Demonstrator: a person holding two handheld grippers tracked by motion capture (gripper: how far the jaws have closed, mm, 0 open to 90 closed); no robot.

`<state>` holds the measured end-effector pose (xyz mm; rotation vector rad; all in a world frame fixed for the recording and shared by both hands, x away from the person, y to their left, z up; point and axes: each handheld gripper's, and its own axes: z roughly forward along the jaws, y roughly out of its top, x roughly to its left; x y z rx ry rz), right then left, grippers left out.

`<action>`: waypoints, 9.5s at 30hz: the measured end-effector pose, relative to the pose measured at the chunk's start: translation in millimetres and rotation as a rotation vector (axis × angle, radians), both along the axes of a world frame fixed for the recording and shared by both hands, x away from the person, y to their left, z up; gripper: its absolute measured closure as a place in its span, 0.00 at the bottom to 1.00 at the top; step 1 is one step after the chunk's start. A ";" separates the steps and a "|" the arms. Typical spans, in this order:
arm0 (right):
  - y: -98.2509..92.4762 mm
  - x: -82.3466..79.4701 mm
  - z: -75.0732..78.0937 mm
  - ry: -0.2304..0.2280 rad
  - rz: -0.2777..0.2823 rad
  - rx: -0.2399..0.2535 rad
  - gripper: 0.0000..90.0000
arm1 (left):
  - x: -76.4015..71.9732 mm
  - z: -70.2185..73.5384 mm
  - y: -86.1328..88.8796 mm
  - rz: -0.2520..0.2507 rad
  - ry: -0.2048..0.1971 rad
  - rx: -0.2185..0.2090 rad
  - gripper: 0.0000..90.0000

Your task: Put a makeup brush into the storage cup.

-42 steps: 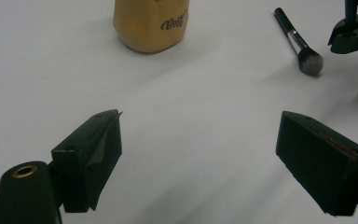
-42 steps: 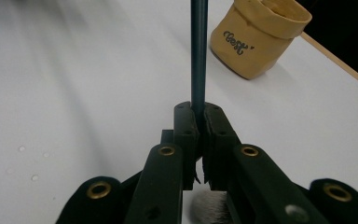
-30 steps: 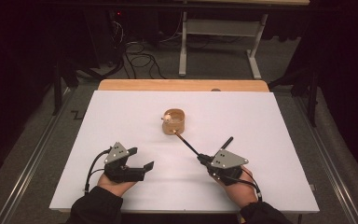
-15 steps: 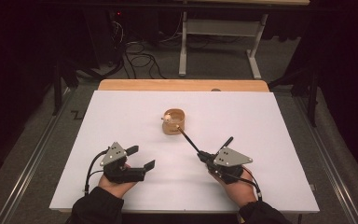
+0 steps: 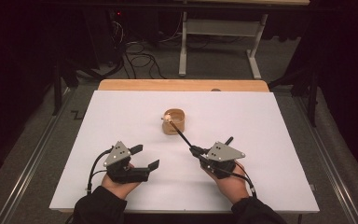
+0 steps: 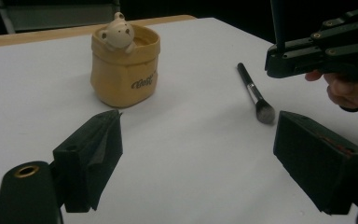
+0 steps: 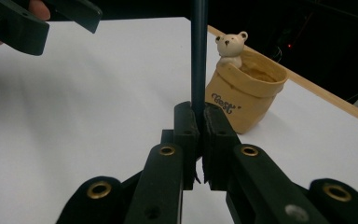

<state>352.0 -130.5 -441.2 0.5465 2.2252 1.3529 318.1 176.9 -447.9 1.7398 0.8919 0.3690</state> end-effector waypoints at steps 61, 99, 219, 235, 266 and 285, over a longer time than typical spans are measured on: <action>14.3 -20.6 -20.7 0.005 0.078 -0.064 0.97 | 18.4 9.8 -29.9 -0.113 0.026 -0.206 0.46; 18.8 -21.6 -24.7 0.007 0.099 -0.095 0.97 | 17.0 5.7 -25.4 -0.163 0.016 -0.284 0.87; 25.4 -28.9 -16.3 0.083 0.106 0.084 0.95 | -3.4 19.1 -53.8 -0.200 -0.071 -0.048 0.75; 24.7 -26.9 -17.6 0.153 0.131 0.169 0.95 | -3.0 13.6 -49.3 -0.201 -0.097 -0.122 0.75; 25.1 -26.7 -17.3 0.136 0.121 0.152 0.66 | -2.3 14.5 -42.0 -0.160 -0.121 -0.137 0.93; 8.6 -20.8 -11.3 0.107 0.065 0.122 0.40 | 6.8 16.0 -20.3 -0.073 -0.127 -0.121 0.93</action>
